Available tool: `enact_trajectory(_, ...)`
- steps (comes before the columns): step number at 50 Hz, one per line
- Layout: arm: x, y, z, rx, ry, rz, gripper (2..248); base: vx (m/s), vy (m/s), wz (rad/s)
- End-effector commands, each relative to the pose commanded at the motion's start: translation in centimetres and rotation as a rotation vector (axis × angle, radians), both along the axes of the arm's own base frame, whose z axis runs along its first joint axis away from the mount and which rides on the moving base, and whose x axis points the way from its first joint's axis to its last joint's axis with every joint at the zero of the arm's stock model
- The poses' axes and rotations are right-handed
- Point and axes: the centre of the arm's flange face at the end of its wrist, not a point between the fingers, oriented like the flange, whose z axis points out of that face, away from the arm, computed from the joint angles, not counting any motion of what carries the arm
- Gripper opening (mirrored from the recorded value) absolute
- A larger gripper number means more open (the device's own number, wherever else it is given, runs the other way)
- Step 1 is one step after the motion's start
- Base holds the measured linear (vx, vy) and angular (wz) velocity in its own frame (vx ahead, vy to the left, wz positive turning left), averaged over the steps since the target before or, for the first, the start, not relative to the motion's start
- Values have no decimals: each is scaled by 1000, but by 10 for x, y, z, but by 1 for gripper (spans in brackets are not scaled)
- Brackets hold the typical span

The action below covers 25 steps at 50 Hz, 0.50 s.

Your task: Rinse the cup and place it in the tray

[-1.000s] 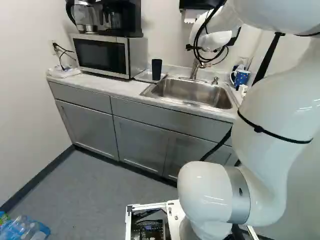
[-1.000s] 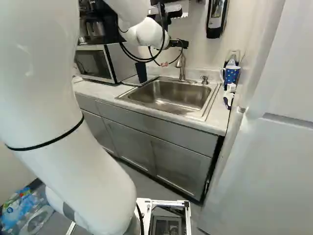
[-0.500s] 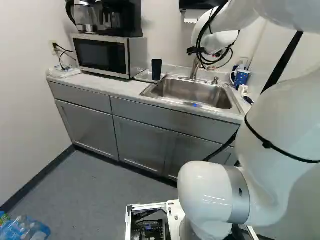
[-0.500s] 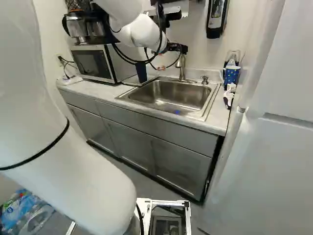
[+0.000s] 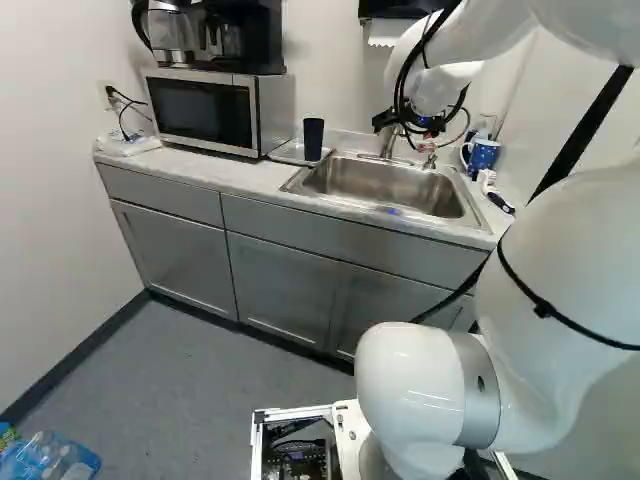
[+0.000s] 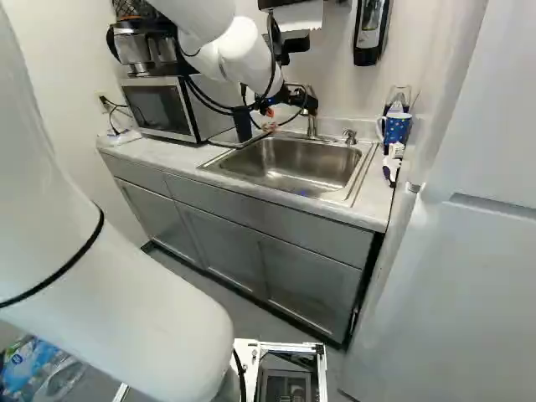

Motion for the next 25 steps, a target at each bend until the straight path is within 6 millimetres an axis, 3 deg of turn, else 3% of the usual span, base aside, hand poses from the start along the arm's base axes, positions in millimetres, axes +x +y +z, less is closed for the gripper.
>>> enact_trajectory(17, -10, 3, -12, 49, 169, 3, 247, 0, 0, 0)
enact_trajectory(25, -10, 3, -12, 49, 171, 3, 247, 0, 0, 0)
